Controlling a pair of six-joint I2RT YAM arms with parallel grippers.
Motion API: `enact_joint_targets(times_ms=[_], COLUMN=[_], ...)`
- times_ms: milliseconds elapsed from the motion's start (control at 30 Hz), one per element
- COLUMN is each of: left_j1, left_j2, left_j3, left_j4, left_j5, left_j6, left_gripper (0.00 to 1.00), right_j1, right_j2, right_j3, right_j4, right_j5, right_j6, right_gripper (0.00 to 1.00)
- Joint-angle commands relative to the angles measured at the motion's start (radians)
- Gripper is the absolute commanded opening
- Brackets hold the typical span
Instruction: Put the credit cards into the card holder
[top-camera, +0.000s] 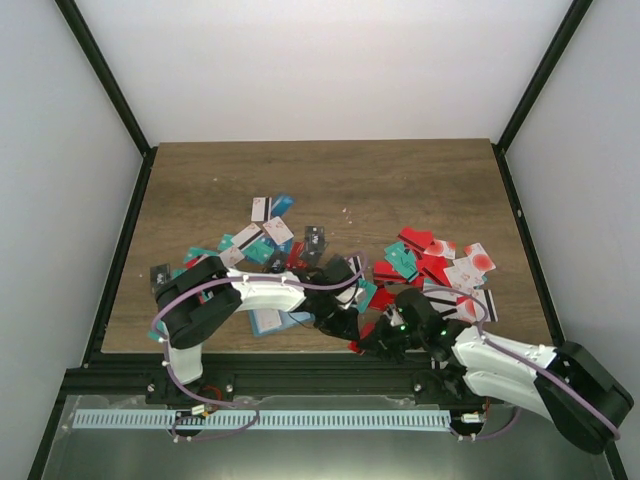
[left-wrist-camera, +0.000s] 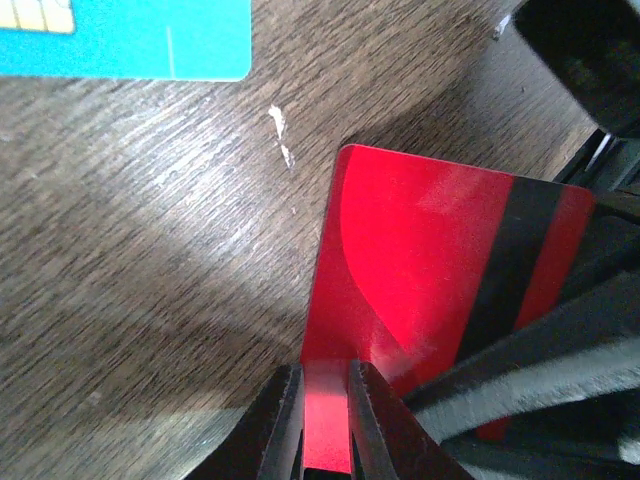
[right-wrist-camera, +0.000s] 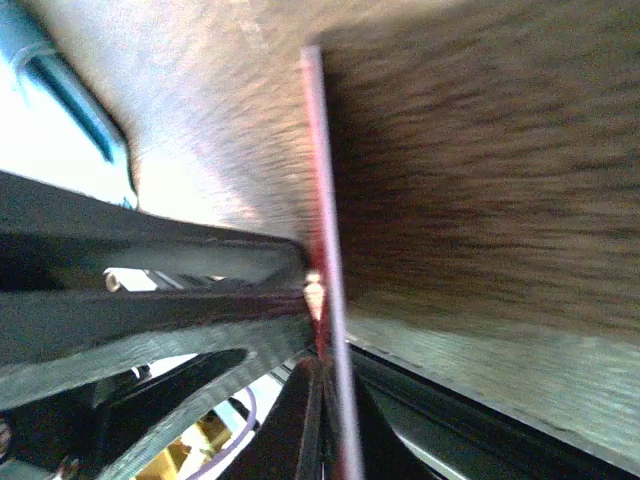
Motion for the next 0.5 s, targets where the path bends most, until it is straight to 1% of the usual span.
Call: enact_joint_targets(times_ms=[0, 100, 233, 367, 467], left_j1=[-0.010, -0.006, 0.020, 0.064, 0.123], left_j2=[-0.017, -0.064, -0.143, -0.263, -0.358], left_j3=[-0.034, -0.024, -0.017, 0.004, -0.001], left_j4=[-0.003, -0.028, -0.071, -0.140, -0.179], left_j5=[-0.018, -0.039, -0.068, -0.094, -0.097], left_j6=[-0.033, -0.037, -0.039, -0.024, -0.009], left_gripper=[0.15, 0.15, 0.15, 0.15, 0.16], right_j1=[-0.007, -0.009, -0.011, -0.022, -0.030], right_j2=[-0.035, -0.057, -0.072, -0.055, -0.027], right_j3=[0.032, 0.066, 0.137, 0.239, 0.340], right_j4=[-0.102, -0.135, -0.139, -0.149, -0.187], right_j5=[0.041, 0.057, 0.072, 0.089, 0.101], right_j6=[-0.017, -0.053, -0.148, -0.296, -0.439], right_gripper=[0.01, 0.01, 0.01, 0.01, 0.01])
